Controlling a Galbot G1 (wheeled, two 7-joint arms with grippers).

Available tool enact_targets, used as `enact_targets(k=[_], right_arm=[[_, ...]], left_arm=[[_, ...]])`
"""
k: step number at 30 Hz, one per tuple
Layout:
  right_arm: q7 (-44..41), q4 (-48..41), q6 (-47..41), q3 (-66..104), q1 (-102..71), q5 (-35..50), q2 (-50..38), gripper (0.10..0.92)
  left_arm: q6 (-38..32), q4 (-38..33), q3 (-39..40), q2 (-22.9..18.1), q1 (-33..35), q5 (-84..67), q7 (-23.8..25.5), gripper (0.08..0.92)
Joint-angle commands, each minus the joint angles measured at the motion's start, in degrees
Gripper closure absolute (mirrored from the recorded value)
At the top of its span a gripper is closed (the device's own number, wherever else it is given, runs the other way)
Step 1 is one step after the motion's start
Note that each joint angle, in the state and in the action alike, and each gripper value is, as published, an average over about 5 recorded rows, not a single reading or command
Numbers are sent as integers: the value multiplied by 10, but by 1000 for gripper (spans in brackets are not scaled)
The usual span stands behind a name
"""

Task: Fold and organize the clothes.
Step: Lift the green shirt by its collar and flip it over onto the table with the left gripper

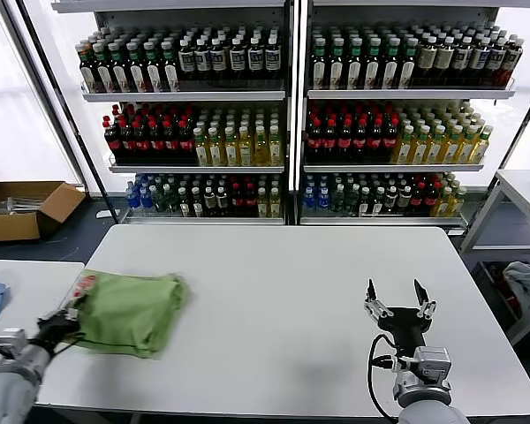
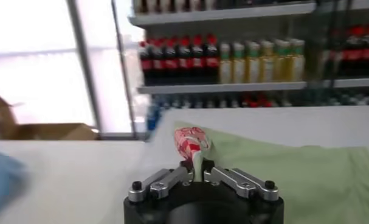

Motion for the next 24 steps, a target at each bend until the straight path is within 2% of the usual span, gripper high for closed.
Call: enact_targets(k=[1, 5, 9, 13, 16, 20, 24], right_arm=[[1, 0, 1, 1, 3, 6, 0, 203], [3, 0, 2, 5, -3, 6, 0, 203], [5, 0, 2, 11, -11, 4, 0, 203], [6, 0, 2, 19, -20, -4, 3, 203], [7, 1, 2, 25, -30, -14, 9, 203], [7, 4, 3, 28, -44, -31, 21, 203], [6, 5, 7, 31, -61, -46, 33, 203]], left_arm=[[-14, 97, -108, 154, -13, -23, -4, 870], [-12, 29, -79, 112, 3, -3, -6, 870], [3, -91, -17, 48, 25, 13, -24, 870], [32, -244, 99, -19, 27, 39, -71, 870], [65, -342, 217, -64, 21, 80, -103, 870], [77, -361, 364, -104, 28, 165, -109, 870], [77, -275, 445, -141, 2, 222, -101, 870]])
